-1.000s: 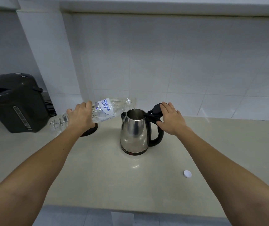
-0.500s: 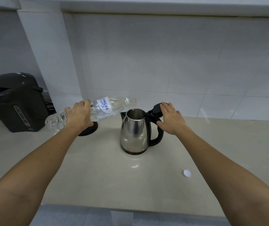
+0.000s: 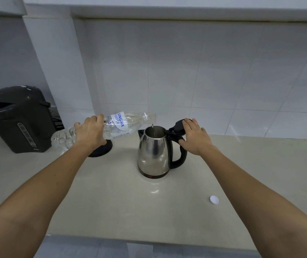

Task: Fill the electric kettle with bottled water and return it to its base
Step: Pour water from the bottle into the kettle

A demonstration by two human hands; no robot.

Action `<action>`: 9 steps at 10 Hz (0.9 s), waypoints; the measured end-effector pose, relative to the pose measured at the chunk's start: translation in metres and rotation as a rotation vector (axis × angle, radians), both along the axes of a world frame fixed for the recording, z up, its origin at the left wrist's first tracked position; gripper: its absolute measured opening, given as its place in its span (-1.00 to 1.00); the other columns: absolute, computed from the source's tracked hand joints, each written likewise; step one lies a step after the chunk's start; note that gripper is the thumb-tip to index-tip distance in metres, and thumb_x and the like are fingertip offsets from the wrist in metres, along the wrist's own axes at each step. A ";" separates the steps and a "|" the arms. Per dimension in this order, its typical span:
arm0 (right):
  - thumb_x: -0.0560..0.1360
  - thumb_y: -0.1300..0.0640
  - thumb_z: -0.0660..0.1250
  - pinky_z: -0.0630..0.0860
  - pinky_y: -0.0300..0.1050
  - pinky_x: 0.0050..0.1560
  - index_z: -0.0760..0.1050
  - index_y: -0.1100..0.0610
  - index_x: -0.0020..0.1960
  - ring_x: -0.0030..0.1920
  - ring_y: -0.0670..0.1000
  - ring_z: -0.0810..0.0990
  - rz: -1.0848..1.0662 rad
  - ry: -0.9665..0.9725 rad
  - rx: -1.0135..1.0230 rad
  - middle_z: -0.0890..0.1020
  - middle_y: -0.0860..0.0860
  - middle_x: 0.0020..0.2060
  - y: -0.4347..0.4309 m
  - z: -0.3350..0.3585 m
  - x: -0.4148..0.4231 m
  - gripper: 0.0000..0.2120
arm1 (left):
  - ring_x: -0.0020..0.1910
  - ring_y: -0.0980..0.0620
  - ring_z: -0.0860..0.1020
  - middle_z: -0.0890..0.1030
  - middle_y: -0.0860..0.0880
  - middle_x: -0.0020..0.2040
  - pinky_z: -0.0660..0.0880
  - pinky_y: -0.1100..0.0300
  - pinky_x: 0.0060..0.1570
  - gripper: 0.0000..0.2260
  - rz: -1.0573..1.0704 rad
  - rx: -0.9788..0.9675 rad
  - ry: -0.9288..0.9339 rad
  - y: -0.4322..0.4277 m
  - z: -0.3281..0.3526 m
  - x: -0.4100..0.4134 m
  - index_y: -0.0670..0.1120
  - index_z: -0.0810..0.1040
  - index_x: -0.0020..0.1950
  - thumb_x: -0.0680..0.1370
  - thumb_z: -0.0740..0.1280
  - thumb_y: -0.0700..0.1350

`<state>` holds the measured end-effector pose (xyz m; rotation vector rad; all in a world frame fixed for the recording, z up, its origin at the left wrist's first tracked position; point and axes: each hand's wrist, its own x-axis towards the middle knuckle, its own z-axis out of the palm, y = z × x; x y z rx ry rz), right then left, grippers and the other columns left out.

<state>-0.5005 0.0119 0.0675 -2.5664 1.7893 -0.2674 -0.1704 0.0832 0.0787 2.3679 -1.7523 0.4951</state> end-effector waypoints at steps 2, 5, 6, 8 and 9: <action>0.54 0.00 0.18 0.06 0.15 0.50 -0.07 0.17 0.56 0.56 0.06 -0.14 0.003 0.001 -0.002 -0.03 0.01 0.57 0.001 0.002 0.000 -0.30 | 0.04 -0.13 0.50 0.53 -0.10 0.05 0.38 -0.06 0.02 -0.41 0.003 -0.001 0.010 0.000 0.002 0.000 -0.15 0.36 0.21 0.28 0.52 -0.08; 0.54 0.01 0.18 0.06 0.15 0.51 -0.07 0.16 0.56 0.56 0.06 -0.14 0.003 -0.002 0.001 -0.03 0.00 0.57 0.000 0.002 0.001 -0.29 | 0.05 -0.13 0.50 0.52 -0.10 0.06 0.39 -0.07 0.04 -0.41 0.006 0.013 -0.010 -0.001 0.007 0.001 -0.14 0.35 0.22 0.28 0.51 -0.08; 0.54 0.01 0.18 0.06 0.15 0.51 -0.07 0.16 0.56 0.56 0.06 -0.14 0.003 0.001 0.002 -0.04 0.00 0.57 -0.001 0.002 0.000 -0.29 | 0.06 -0.14 0.49 0.52 -0.10 0.06 0.38 -0.08 0.06 -0.40 0.005 0.014 -0.011 0.000 0.008 0.001 -0.15 0.35 0.23 0.28 0.52 -0.09; 0.54 0.01 0.18 0.06 0.15 0.51 -0.07 0.16 0.56 0.56 0.06 -0.14 0.005 -0.005 0.005 -0.04 0.00 0.57 -0.001 0.002 0.000 -0.29 | 0.07 -0.15 0.49 0.52 -0.11 0.07 0.38 -0.08 0.06 -0.39 0.009 0.015 -0.011 0.001 0.007 0.000 -0.16 0.36 0.23 0.27 0.52 -0.09; 0.54 0.00 0.18 0.06 0.16 0.51 -0.07 0.16 0.56 0.56 0.06 -0.15 0.004 0.001 0.008 -0.04 0.00 0.57 -0.001 0.001 0.000 -0.29 | 0.07 -0.14 0.49 0.52 -0.10 0.08 0.38 -0.05 0.04 -0.40 0.015 0.018 -0.013 0.001 0.006 0.000 -0.15 0.35 0.23 0.27 0.52 -0.07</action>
